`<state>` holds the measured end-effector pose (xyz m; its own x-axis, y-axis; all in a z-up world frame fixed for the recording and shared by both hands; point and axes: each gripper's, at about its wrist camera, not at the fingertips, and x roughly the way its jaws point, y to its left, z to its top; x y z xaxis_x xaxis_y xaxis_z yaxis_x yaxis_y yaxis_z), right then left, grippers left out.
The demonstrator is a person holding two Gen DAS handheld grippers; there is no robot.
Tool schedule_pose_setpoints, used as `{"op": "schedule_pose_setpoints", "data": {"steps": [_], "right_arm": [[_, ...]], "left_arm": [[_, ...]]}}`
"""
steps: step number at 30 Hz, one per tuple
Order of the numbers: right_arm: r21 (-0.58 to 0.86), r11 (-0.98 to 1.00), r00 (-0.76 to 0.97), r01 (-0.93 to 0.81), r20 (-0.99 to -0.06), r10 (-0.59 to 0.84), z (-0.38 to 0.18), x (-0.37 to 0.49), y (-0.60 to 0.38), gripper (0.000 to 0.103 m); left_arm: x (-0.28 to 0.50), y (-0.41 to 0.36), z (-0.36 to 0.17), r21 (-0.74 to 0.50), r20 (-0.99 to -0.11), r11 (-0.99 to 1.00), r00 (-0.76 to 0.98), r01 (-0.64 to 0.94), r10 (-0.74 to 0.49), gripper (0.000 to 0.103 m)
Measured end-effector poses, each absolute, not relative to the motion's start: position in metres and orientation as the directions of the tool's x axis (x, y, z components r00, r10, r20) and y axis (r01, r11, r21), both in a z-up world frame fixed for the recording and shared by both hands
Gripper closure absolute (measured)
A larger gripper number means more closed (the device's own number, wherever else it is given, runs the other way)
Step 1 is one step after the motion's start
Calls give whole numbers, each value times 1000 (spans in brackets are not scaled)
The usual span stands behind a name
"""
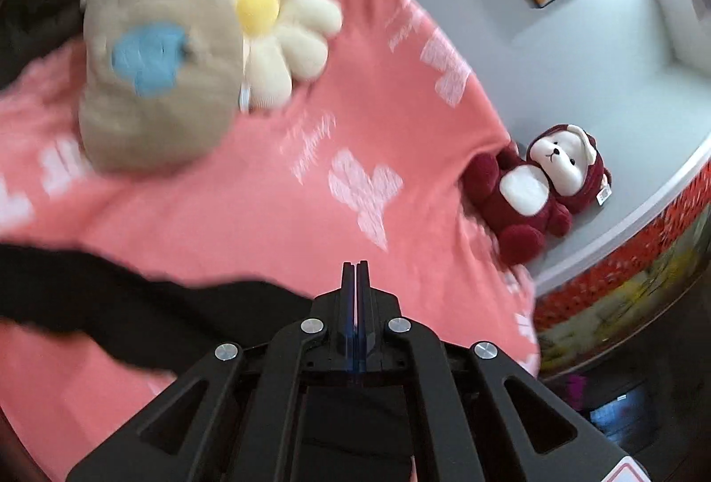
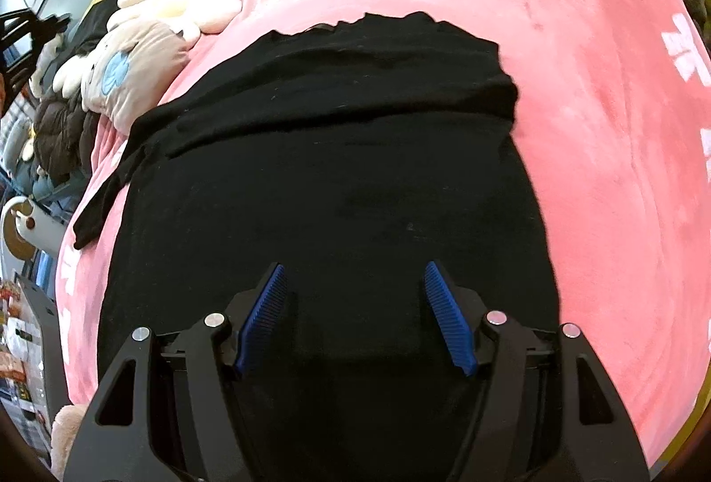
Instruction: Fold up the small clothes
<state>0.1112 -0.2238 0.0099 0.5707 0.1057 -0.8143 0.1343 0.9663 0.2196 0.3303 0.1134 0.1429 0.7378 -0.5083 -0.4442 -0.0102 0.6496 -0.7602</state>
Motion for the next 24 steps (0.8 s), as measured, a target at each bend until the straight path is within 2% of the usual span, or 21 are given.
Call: {"op": "schedule_pose_setpoints", "data": {"steps": [3,5,7,8,12,15,16,17,22,24], "right_arm": [[197,971,574,134,-814,86,12,107,-230,36],[183,975,569,128,-818,79,11,105,-232,36],[163,979,561,124,-825,66,8,105,-231,36],[158,980,555,121,-829,65,6,105,-229,36],[145,984,537,105,-841,67,0,110,-216,36],[150,985,533,91,-842,79,-2,115,-202,36],[156,984,535,86,-841,86,-2,117,-195,36],[160,984,535,83,-840,91,-1,119,-191,36],[177,982,549,70,-829,110,3,126,-175,36],[175,983,546,62,-830,113,3,128,-173,36]], "left_arm": [[323,133,93,-778,-516,609,707,-152,-483,99],[319,171,51,-754,-597,586,678,-295,-428,75],[302,210,20,-722,-660,552,656,-418,-366,70],[292,231,4,-709,-680,535,646,-459,-347,64],[267,291,-34,-572,-790,573,583,-587,-191,53],[269,319,-56,-580,-800,516,561,-631,-213,49],[272,325,-61,-591,-796,491,559,-639,-231,40],[275,333,-69,-583,-806,466,545,-665,-230,38],[282,338,-98,-573,-818,342,495,-745,-291,34],[283,344,-104,-581,-812,309,508,-753,-287,36]]}}
